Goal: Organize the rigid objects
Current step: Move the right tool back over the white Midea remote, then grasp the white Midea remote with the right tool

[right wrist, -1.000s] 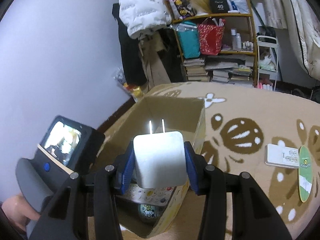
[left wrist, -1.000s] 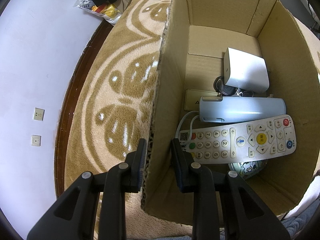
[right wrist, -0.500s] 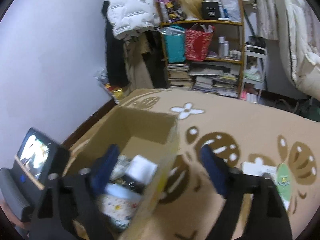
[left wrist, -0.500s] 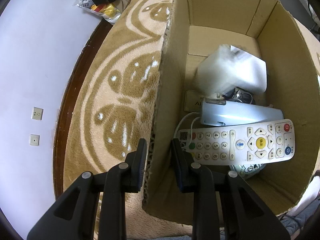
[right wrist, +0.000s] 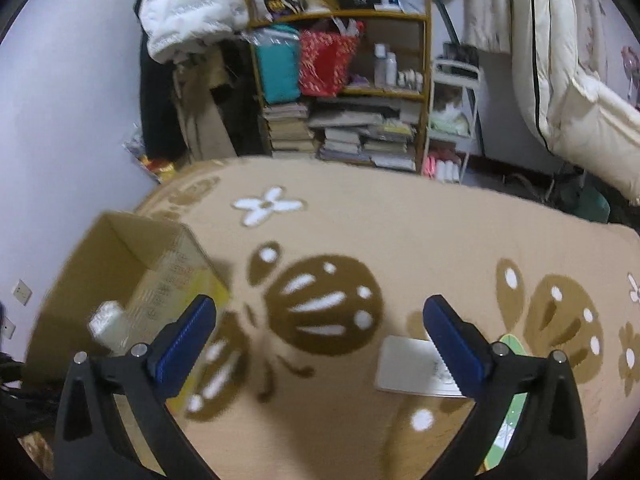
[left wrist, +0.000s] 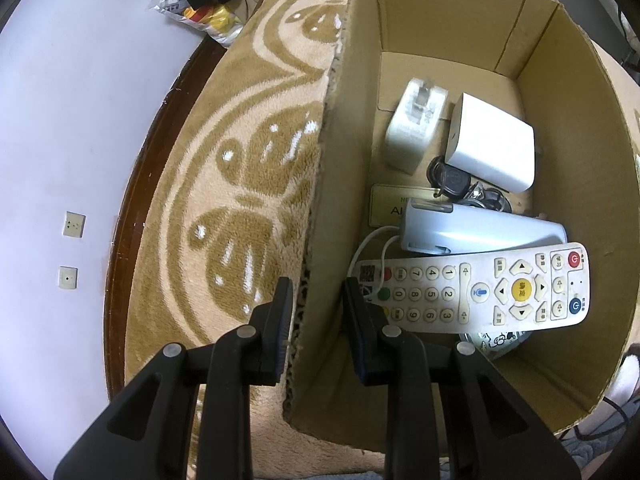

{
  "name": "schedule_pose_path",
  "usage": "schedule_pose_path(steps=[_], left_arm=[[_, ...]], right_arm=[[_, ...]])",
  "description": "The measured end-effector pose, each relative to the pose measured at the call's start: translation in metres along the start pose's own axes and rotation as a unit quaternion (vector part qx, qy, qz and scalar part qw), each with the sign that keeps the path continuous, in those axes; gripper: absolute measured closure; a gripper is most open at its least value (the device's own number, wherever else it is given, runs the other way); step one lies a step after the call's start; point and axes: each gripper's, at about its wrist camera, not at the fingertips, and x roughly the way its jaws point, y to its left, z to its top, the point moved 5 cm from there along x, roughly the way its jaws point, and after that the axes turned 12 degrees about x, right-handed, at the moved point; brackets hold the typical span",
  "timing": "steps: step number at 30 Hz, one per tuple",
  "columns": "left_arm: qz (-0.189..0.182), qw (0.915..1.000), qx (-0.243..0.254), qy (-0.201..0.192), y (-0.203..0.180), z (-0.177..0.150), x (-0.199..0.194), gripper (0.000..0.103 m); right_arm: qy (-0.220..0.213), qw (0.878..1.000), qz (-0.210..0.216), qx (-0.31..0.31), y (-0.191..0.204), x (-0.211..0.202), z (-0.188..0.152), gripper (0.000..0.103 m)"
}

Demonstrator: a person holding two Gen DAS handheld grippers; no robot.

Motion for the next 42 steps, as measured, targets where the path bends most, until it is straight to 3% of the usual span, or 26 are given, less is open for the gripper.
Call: schedule_pose_path(steps=[20, 27, 32, 42], left_arm=[[0.037, 0.9991, 0.021, 0.001, -0.014, 0.001, -0.005, 0.078], [0.038, 0.9990, 0.025, -0.002, -0.014, 0.001, -0.006, 0.078], [0.033, 0.9992, 0.020, -0.001, -0.011, 0.000, -0.006, 0.078], [0.032, 0.9993, 0.020, -0.003, -0.007, 0.000, -0.006, 0.078]], right_arm=[[0.073, 0.995, -0.011, 0.063, -0.085, 0.076, -0.012, 0.000], [0.105, 0.993, -0.013, 0.050, -0.086, 0.085, -0.026, 0.000], [0.132, 0.988, 0.003, 0.076, -0.088, 0.082, -0.037, 0.000], [0.142, 0.988, -0.016, 0.061, -0.077, 0.068, -0.057, 0.000]])
